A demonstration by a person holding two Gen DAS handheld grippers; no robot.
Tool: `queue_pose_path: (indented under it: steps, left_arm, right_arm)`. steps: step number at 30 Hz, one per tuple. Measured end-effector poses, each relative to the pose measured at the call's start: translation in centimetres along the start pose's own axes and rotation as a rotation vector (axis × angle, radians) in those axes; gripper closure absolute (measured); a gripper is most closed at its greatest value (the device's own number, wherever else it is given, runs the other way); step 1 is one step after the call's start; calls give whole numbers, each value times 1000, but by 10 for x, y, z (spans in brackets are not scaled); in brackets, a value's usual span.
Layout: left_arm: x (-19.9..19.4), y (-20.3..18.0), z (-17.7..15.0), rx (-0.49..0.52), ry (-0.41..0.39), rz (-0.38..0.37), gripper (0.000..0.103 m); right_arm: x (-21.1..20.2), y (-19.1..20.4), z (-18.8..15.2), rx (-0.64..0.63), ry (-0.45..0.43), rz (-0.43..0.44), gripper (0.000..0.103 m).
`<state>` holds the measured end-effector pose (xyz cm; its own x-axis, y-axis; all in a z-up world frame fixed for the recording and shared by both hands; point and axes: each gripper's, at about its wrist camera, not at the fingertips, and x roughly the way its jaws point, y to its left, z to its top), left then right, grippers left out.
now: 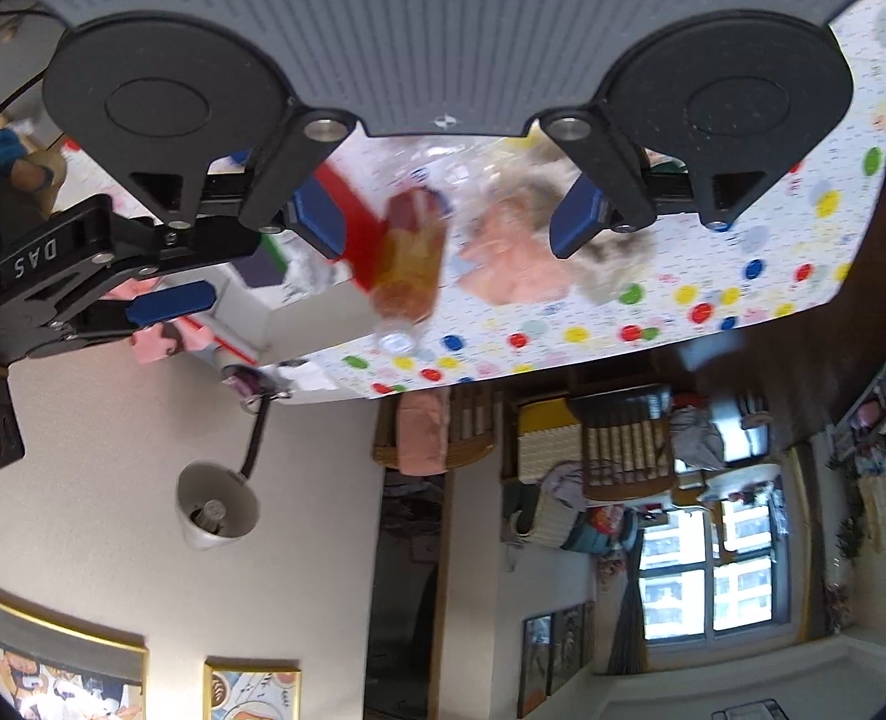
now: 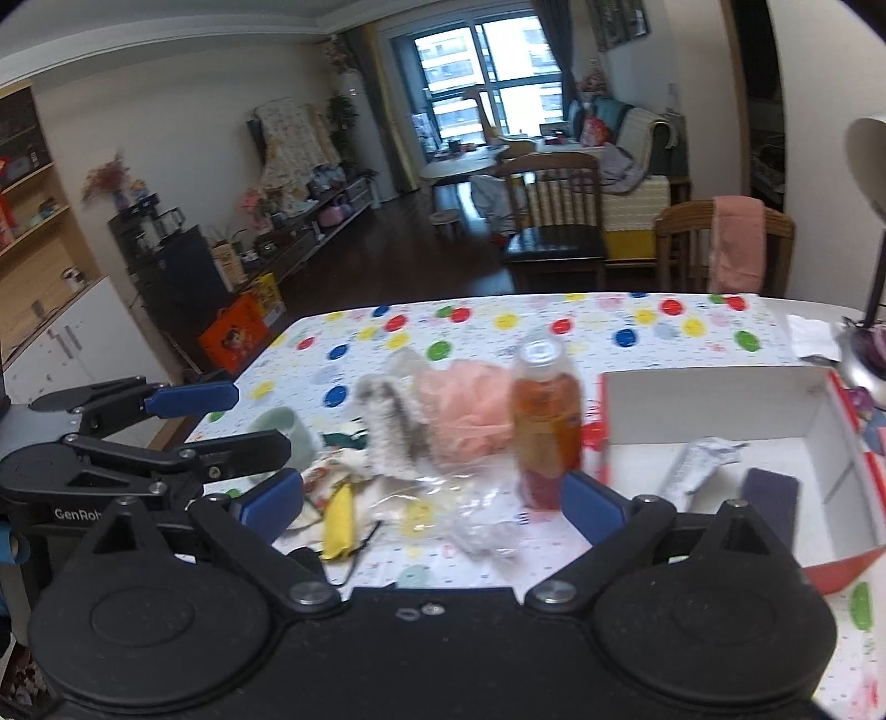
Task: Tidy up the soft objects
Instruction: 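Move both tools back over the cluttered table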
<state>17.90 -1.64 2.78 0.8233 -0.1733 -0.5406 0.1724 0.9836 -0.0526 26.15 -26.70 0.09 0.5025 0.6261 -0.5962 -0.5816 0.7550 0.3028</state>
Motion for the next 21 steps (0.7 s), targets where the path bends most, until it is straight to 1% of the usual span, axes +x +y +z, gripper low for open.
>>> queue_pose_path:
  steps: [3,6,10,12,14,18,21]
  left_arm:
    - [-7,15,-13,-7,7,34,21]
    - [-15,30,-27,-25,9,44,19]
    - [-24,49,-45,-51,15,56,18]
    - [-28,56,-53,-60,13,59,13]
    - [-32,62,-62,-76,9,64,3]
    - [-39,74,-78,-118,-6,39,1]
    - [-40,81,-90,-141,-6,46,0]
  right_arm:
    - [11,14,-7,-18,9,21,2]
    - [20,26,-13,-22,16,43,1]
    - [35,36,-19,-41,28,65,0]
    - [43,39,-22,-40,41,75,0]
    - [52,42,-26,-42,54,79,0]
    - [68,51,-34,-86,66,67,0]
    - [81,53,-39,-119,79,53,0]
